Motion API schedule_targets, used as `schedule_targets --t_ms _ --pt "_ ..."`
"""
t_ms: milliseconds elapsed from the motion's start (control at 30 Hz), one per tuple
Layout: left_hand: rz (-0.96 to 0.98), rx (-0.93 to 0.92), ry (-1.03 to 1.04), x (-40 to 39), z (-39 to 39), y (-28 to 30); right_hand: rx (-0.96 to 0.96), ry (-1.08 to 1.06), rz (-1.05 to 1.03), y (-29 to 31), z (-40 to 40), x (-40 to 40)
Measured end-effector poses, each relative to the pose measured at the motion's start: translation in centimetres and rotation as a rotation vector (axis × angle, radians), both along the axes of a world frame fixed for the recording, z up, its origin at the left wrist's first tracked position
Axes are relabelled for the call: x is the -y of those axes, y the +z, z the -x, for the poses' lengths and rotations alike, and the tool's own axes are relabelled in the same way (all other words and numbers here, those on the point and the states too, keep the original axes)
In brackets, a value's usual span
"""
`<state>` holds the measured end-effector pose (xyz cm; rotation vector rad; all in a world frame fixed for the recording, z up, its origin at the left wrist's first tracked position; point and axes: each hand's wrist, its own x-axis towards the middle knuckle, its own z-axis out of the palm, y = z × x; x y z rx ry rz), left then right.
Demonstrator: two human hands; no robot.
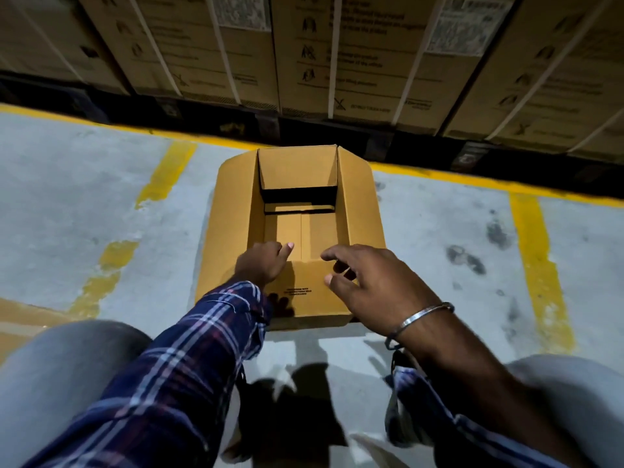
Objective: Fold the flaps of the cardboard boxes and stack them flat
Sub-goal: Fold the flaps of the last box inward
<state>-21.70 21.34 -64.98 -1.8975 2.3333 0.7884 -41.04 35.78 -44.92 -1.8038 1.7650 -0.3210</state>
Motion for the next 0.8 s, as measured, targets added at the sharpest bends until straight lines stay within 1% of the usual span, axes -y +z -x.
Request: schedule_targets --t_ms 100,167,200,233,267,300,367,400,433,500,533,567,600,667,733,800 --pt "-0.205 -0.022 -0.069 -0.9 0.3 1.8 -0.043 0.050 -0.062 1.4 0.4 -2.1" --pt "-0.438 -0.059 -0.117 -1.2 0.5 2.6 -0.038 0.058 -0.106 1.6 0.8 -3.0" --pt "-0.566 -0.037 -0.158 -1.7 0.6 3.0 -0.022 0.050 -0.133 1.7 1.2 -3.5" --pt "-0.668 0.026 -0.193 -2.1 0.6 3.3 -0.008 0.043 -0.166 1.7 1.6 -3.7" --pt "-0.721 0.114 -0.230 -2.8 0.4 2.8 -0.002 0.040 -0.203 1.6 2.1 -4.1" --pt "-0.718 0.208 -0.276 -3.6 0.0 2.2 -0.005 0.038 -0.232 1.5 2.5 -4.1" --pt "-0.581 0.362 -0.347 -5.5 -1.3 -1.2 -0.008 0.040 -0.254 1.5 3.3 -4.0" --pt "-0.504 0.386 -0.341 -6.6 -1.8 -2.7 0.000 0.046 -0.249 1.6 3.5 -3.8" --pt "-0.444 0.362 -0.292 -7.3 -2.1 -4.8 0.016 0.048 -0.242 1.7 3.8 -3.5" --pt "-0.300 0.339 -0.207 -9.0 -2.2 -6.8 0.048 0.059 -0.222 2.2 4.0 -2.8" --pt "-0.227 0.375 -0.249 -9.5 -1.6 -7.0 0.062 0.068 -0.209 2.2 4.3 -2.3" --pt "-0.171 0.423 -0.352 -9.5 -1.0 -6.6 0.067 0.077 -0.188 2.5 4.4 -1.9" --pt "-0.175 0.525 -0.414 -9.3 -0.2 -6.0 0.073 0.079 -0.171 2.5 4.6 -1.4" --pt "-0.177 0.597 -0.479 -8.5 1.0 -5.5 0.065 0.087 -0.147 2.6 4.8 -0.9" --pt "-0.128 0.617 -0.486 -8.2 2.1 -6.0 0.056 0.091 -0.162 2.4 5.3 -0.5" --pt "-0.061 0.655 -0.548 -8.7 2.5 -6.7 0.048 0.098 -0.183 2.2 5.8 -0.1"
